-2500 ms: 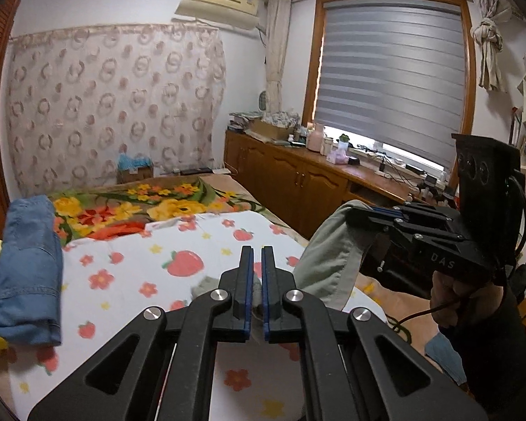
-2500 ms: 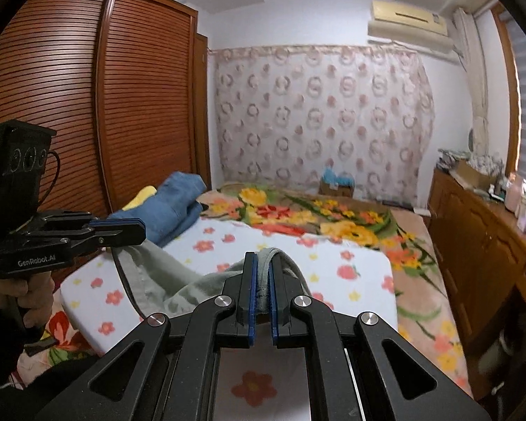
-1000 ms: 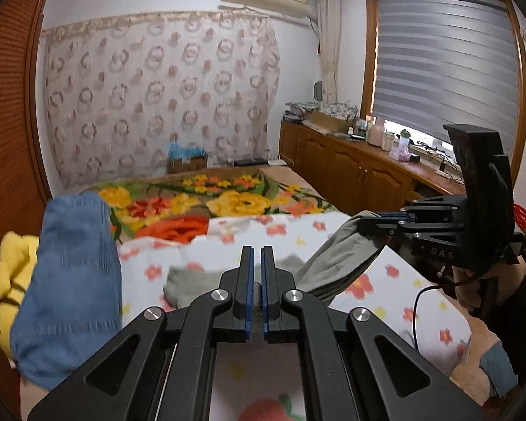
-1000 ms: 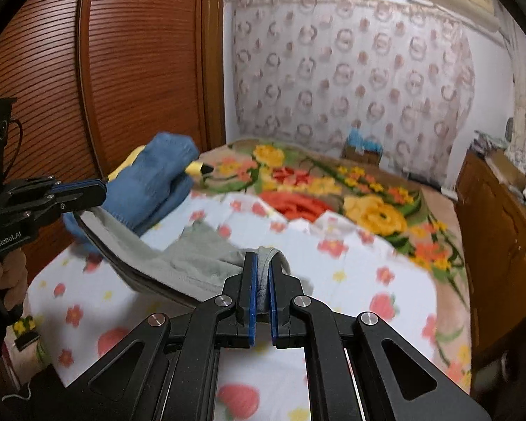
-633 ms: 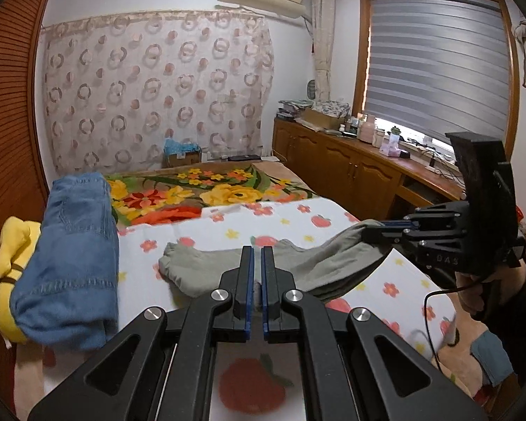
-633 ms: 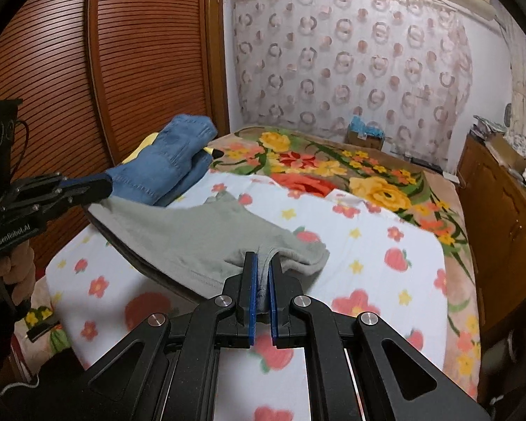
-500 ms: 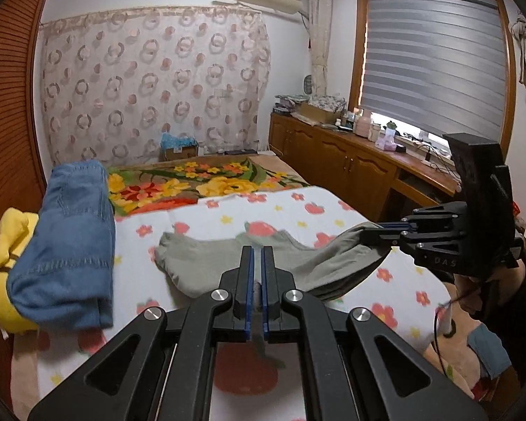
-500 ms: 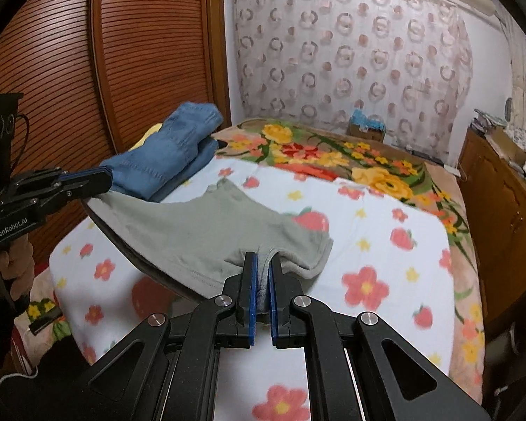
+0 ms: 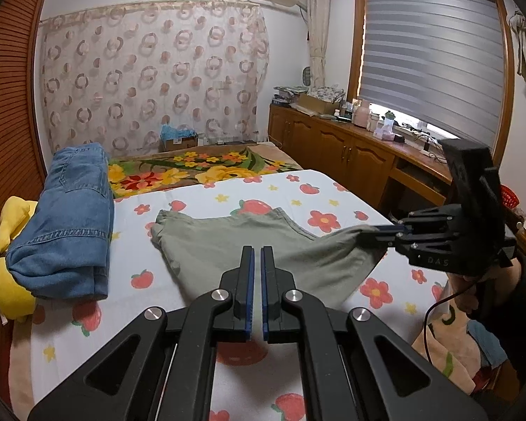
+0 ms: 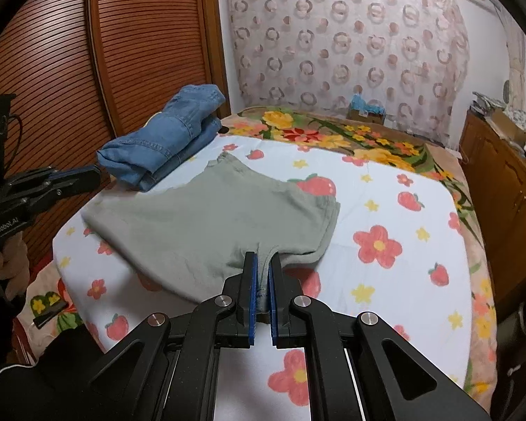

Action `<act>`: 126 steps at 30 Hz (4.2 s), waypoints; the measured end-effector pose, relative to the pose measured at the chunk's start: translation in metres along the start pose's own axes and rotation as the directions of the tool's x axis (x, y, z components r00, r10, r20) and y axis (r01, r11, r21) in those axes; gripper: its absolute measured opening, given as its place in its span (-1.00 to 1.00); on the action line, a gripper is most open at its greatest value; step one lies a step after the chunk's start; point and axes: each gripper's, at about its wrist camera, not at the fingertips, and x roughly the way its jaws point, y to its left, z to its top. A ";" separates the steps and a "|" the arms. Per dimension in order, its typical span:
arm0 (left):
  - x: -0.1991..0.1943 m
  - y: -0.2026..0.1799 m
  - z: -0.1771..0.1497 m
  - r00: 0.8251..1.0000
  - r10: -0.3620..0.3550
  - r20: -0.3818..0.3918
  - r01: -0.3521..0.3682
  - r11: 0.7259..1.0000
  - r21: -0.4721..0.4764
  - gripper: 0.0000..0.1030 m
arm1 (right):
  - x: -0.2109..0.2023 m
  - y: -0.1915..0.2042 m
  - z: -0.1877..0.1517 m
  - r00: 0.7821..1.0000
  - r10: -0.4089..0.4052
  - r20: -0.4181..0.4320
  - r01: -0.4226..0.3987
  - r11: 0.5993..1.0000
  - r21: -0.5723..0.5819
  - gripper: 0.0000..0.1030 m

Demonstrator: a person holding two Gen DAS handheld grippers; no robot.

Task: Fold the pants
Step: 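Open both grippers to release the folded pants, then close both grippers on the folded edge of the pants, then lift the folded edge with both grippers and fold it over again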

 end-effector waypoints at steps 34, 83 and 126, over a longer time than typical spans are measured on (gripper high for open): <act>0.054 -0.006 -0.098 0.964 -0.031 -0.265 0.002 0.994 -0.111 -0.09 | 0.025 -0.009 -0.061 0.995 -0.046 -0.090 0.057 0.991 0.118 -0.32; -0.021 -0.012 -0.054 0.994 -0.098 -0.052 0.094 0.993 -0.078 -0.76 | -0.034 0.003 -0.055 0.994 0.082 0.073 -0.089 0.992 0.088 -0.71; 0.007 -0.001 -0.015 1.000 -0.032 -0.001 0.032 0.999 -0.027 -0.76 | -0.008 -0.010 -0.014 0.996 0.004 0.088 -0.007 0.999 0.033 -0.72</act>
